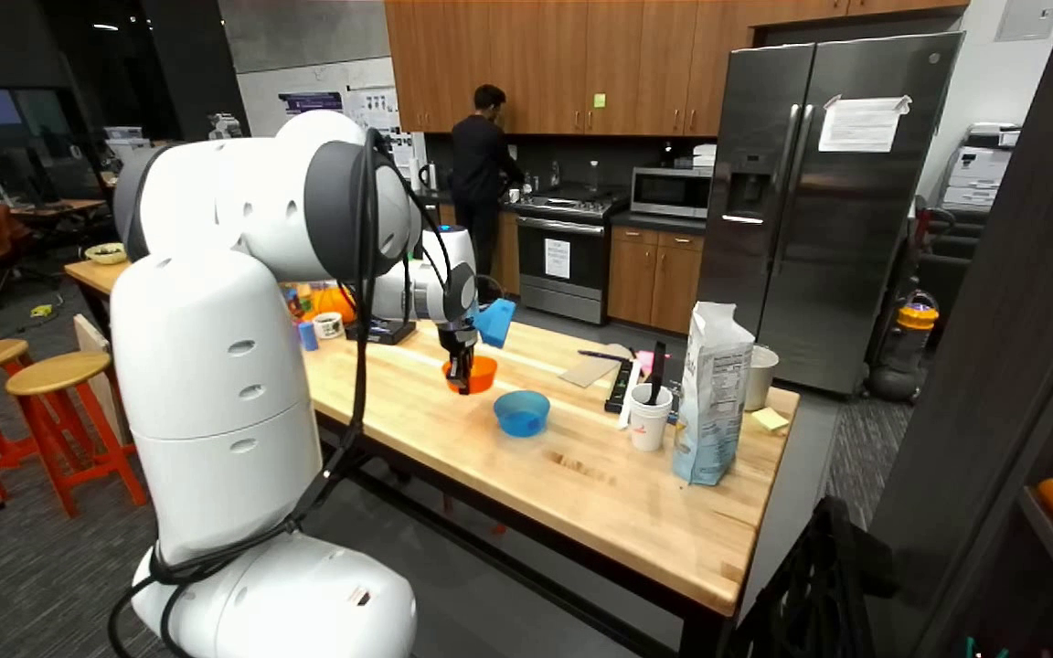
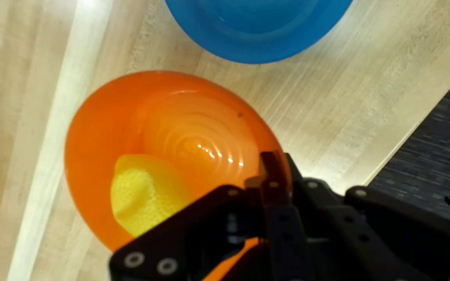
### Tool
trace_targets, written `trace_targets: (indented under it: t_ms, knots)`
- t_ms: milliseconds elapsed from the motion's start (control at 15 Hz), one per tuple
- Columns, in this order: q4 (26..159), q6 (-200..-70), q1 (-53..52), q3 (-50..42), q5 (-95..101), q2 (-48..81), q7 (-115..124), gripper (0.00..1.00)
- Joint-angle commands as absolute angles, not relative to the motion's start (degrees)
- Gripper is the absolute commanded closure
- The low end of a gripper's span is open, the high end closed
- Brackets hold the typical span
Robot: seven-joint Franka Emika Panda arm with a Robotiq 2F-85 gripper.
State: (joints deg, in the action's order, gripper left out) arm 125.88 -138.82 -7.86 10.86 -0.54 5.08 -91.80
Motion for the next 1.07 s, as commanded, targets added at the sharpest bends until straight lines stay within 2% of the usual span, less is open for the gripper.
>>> trace_targets:
  t_ms: [0, 600, 1000]
  knots:
    - [130.3, -142.1, -7.1, 10.3, -4.1, -0.1, -91.8, 0.99]
    - [137.6, -147.1, -5.8, 5.9, -11.9, -3.1, -93.0, 0.99]
    - [138.7, -151.3, -6.6, 5.1, -40.0, -3.4, -109.2, 0.99]
